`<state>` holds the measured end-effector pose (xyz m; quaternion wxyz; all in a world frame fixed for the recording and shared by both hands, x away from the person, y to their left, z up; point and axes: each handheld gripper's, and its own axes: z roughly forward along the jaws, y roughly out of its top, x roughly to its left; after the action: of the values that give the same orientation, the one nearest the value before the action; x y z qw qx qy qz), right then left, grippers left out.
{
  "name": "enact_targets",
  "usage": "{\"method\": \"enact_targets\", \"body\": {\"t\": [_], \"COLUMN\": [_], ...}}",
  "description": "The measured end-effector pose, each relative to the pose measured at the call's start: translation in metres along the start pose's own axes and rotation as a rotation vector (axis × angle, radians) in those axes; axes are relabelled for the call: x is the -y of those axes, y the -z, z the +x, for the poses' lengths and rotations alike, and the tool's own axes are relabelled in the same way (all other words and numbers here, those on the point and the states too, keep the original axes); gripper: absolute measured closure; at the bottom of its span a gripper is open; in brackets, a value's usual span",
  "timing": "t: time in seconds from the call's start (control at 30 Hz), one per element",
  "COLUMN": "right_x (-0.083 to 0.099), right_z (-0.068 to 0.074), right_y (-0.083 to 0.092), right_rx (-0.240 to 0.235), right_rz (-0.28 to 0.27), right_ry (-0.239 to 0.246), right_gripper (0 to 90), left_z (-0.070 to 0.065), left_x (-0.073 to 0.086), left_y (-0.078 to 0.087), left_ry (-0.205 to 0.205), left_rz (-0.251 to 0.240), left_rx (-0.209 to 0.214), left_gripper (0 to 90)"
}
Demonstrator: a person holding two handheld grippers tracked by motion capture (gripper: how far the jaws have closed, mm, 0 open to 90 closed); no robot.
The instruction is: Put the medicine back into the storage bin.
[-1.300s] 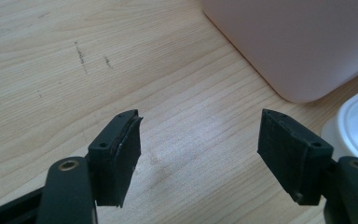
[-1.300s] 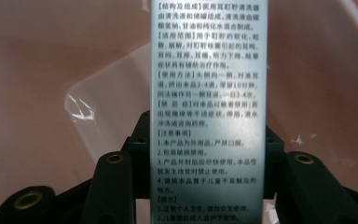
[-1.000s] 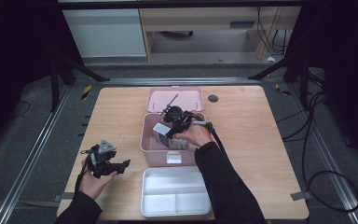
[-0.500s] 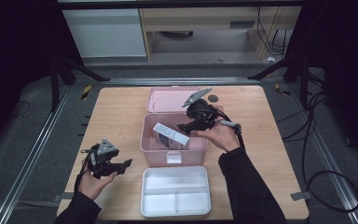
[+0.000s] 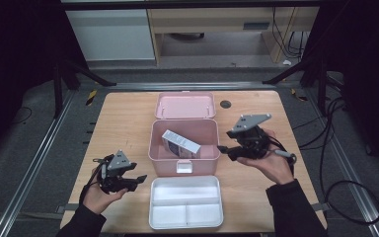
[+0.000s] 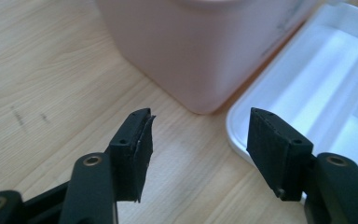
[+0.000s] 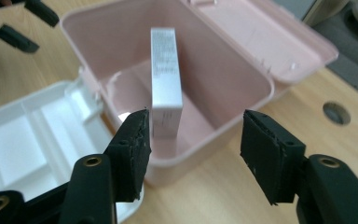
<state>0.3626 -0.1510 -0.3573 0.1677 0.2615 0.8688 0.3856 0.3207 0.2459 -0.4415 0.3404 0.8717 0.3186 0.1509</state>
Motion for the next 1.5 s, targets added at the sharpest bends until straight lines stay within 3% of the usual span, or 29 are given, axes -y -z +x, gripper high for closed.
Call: {"method": "enact_targets", "body": {"t": [0.2, 0.3, 0.47, 0.67, 0.93, 1.23, 1.5], "right_x": [0.043, 0.057, 0.07, 0.077, 0.078, 0.078, 0.076], "right_z": [0.005, 0.011, 0.023, 0.038, 0.056, 0.071, 0.08], "right_y": [-0.002, -0.008, -0.023, -0.041, -0.061, -0.081, -0.095], "right_rx": [-0.031, -0.027, -0.072, -0.148, -0.204, -0.311, -0.32], "right_rz": [0.073, 0.083, 0.109, 0.157, 0.239, 0.349, 0.43], "right_ry": [0.021, 0.043, 0.066, 0.096, 0.149, 0.2, 0.265], "right_gripper": [42.5, 41.8, 44.6, 47.7, 51.2, 64.4, 74.8], "left_z": [-0.015, -0.022, -0.032, -0.041, -0.05, -0.055, -0.056], "left_x": [-0.006, -0.009, -0.01, -0.011, -0.012, -0.01, -0.01], "left_y": [-0.005, -0.008, -0.014, -0.023, -0.04, -0.054, -0.062], "left_ry": [-0.066, -0.1, -0.145, -0.191, -0.235, -0.285, -0.316], "left_rz": [0.041, 0.062, 0.109, 0.159, 0.246, 0.346, 0.401], "left_rx": [0.087, 0.122, 0.175, 0.225, 0.265, 0.27, 0.274], "left_gripper": [45.8, 46.6, 50.3, 54.0, 58.2, 64.1, 72.4]}}
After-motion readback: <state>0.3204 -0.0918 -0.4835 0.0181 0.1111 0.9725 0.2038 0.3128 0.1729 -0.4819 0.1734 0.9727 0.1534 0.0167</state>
